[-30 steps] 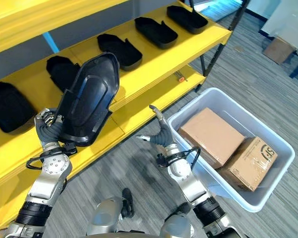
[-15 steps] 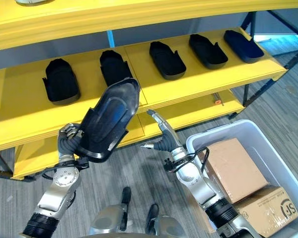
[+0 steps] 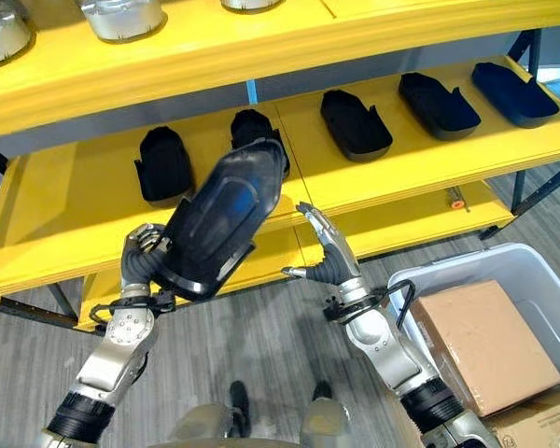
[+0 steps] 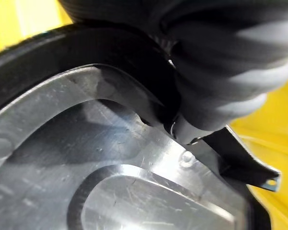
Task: Move parts from the plastic box to the shelf.
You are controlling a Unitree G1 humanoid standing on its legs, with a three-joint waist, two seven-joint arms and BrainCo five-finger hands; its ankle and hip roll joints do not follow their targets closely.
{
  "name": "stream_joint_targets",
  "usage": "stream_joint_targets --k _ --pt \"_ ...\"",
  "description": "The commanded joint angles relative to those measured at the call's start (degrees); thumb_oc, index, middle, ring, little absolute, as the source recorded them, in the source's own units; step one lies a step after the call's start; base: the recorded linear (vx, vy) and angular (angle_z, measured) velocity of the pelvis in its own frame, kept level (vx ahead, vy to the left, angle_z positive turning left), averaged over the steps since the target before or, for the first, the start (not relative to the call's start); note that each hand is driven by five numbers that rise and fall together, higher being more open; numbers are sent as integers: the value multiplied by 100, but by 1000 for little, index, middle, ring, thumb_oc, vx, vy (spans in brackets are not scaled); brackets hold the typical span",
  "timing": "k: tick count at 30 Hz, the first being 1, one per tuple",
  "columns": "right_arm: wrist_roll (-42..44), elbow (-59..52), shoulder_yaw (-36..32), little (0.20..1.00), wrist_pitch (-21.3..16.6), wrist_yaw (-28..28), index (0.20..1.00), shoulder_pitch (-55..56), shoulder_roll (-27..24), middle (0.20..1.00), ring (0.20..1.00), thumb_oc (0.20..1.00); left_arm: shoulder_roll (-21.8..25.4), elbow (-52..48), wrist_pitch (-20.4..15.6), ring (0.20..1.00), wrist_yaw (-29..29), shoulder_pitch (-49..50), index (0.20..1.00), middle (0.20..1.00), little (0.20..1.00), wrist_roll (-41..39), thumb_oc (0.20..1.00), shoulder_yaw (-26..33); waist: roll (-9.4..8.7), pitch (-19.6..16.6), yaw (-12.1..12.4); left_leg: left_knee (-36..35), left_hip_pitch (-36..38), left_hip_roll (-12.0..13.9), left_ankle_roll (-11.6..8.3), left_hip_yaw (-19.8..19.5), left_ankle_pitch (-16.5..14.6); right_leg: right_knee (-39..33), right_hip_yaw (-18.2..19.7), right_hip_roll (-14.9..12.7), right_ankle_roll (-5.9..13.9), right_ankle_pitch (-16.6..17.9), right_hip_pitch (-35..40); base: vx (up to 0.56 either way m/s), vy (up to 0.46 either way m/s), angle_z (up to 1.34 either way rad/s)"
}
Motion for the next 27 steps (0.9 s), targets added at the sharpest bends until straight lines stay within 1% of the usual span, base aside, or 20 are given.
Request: stream_joint_targets --k 1,3,5,6,7,8,10,11,12,15,17,18,20,21,22,23,24,25,26,27 --pt "-12 -475 -18 1000 -414 -92 1000 -100 -164 1000 1000 1000 -41 -389 -767 200 192 -130 200 200 200 -47 200 336 78 -155 -4 -631 453 -131 -211 349 508 398 -254 75 76 -663 189 66 431 55" --pt "9 -422 4 1000 -394 -116 1000 -107 -203 1000 1000 1000 -63 -266 -713 200 164 -224 200 200 200 -22 200 254 136 -175 -25 -528 451 -302 -154 401 316 427 -245 -1 139 -634 254 83 472 19" --pt "103 -422 -12 1000 -378 -151 1000 -98 -182 1000 1000 1000 -59 -236 -686 200 116 -285 200 200 200 11 200 232 148 -190 13 -492 488 -505 -76 388 95 363 -270 -85 264 -524 322 108 453 -4" --pt "43 -395 -4 1000 -373 -149 1000 -79 -45 1000 1000 1000 -69 -255 -566 200 61 -344 200 200 200 54 200 217 122 -234 118 -528 558 -792 38 328 -67 185 -347 -213 461 -310 455 137 503 18" --pt "6 -411 2 1000 -365 -159 1000 -65 35 1000 1000 1000 -56 -277 -504 200 54 -361 200 200 200 81 200 221 90 -255 183 -589 615 -915 99 295 -112 94 -412 -281 534 -181 514 125 449 21" --pt "-15 -419 1 1000 -362 -155 1000 -55 65 1000 1000 1000 -53 -281 -489 200 50 -366 200 200 200 73 200 228 79 -264 210 -611 632 -957 119 281 -127 69 -434 -306 555 -137 530 80 277 18" --pt "-77 -582 -46 1000 -323 -135 1000 1 231 1000 1000 1000 -56 -349 -400 200 -8 -387 200 200 200 210 200 303 -53 -311 418 -745 639 -1254 291 202 -229 -43 -560 -467 671 106 637 52 413 23" --pt "-147 -618 -28 1000 -302 -120 1000 -30 311 1000 1000 1000 -69 -368 -378 200 -13 -371 200 200 200 273 200 356 -107 -307 523 -798 648 -1374 365 251 -274 13 -701 -510 721 233 644 3 358 14" --pt "-170 -616 -21 1000 -306 -124 1000 -41 329 1000 1000 1000 -69 -370 -373 200 -17 -363 200 200 200 278 200 366 -119 -304 545 -806 654 -1397 382 266 -286 33 -729 -523 736 274 637 -35 265 2" --pt "-249 -739 77 1000 -243 -59 1000 -188 444 1000 1000 1000 -75 -483 -330 200 98 -263 200 200 200 321 200 495 -165 -245 794 -834 702 -1496 486 585 -375 248 -1333 -562 798 460 657 -52 196 -42" --pt "-270 -782 143 1000 -219 -12 1000 -273 486 1000 1000 1000 -63 -574 -338 200 159 -197 200 200 200 323 200 572 -166 -208 896 -840 749 -1509 548 786 -412 423 -1669 -520 762 440 613 -25 151 -82" --pt "-296 -787 143 1000 -245 -4 1000 -282 490 1000 1000 1000 -44 -592 -329 200 150 -196 200 200 200 280 200 608 -168 -196 889 -856 757 -1537 576 800 -433 456 -1647 -411 726 334 577 22 72 -68" --pt "-318 -817 160 1000 -252 -53 1000 -255 454 1000 1000 1000 -16 -562 -290 200 83 -254 200 200 200 209 200 614 -199 -193 793 -863 738 -1572 585 722 -444 296 -1386 -73 635 115 491 69 -11 -32" --pt "-313 -831 182 1000 -251 -73 1000 -237 428 1000 1000 1000 -12 -546 -254 200 53 -282 200 200 200 156 200 588 -242 -197 702 -884 754 -1597 580 711 -423 108 -1203 199 575 -8 431 104 -50 13" --pt "-318 -802 188 1000 -287 -62 1000 -233 410 1000 1000 1000 -17 -538 -271 200 55 -273 200 200 200 130 200 569 -269 -201 650 -909 783 -1611 556 732 -411 -56 -1123 350 546 -18 398 128 -54 29" --pt "-330 -729 190 1000 -369 -58 1000 -246 394 1000 1000 1000 -34 -546 -299 200 51 -243 200 200 200 121 200 560 -282 -205 617 -942 823 -1633 532 747 -408 -243 -1059 439 533 45 374 290 -143 36" --pt "-376 -599 193 1000 -434 -69 1000 -268 383 1000 1000 1000 -76 -551 -275 200 86 -189 200 200 200 38 200 424 -283 -179 432 -1007 974 -1735 528 564 -512 -675 -522 512 682 496 42 336 -180 21" --pt "-393 -596 167 1000 -372 -135 1000 -238 362 1000 1000 1000 -92 -526 -246 200 48 -212 200 200 200 41 200 359 -279 -183 341 -1011 999 -1764 552 439 -584 -709 -225 574 688 504 -27 293 -236 39" --pt "-420 -603 130 1000 -339 -125 1000 -211 354 1000 1000 1000 -119 -497 -203 200 86 -236 200 200 200 20 200 301 -299 -180 283 -999 959 -1787 597 440 -517 -699 -133 591 640 609 -117 101 -143 85" --pt "-426 -596 119 1000 -344 -121 1000 -199 356 1000 1000 1000 -128 -479 -198 200 86 -235 200 200 200 13 200 289 -303 -197 276 -1004 956 -1789 597 427 -511 -702 -110 598 635 618 -120 73 -144 135"
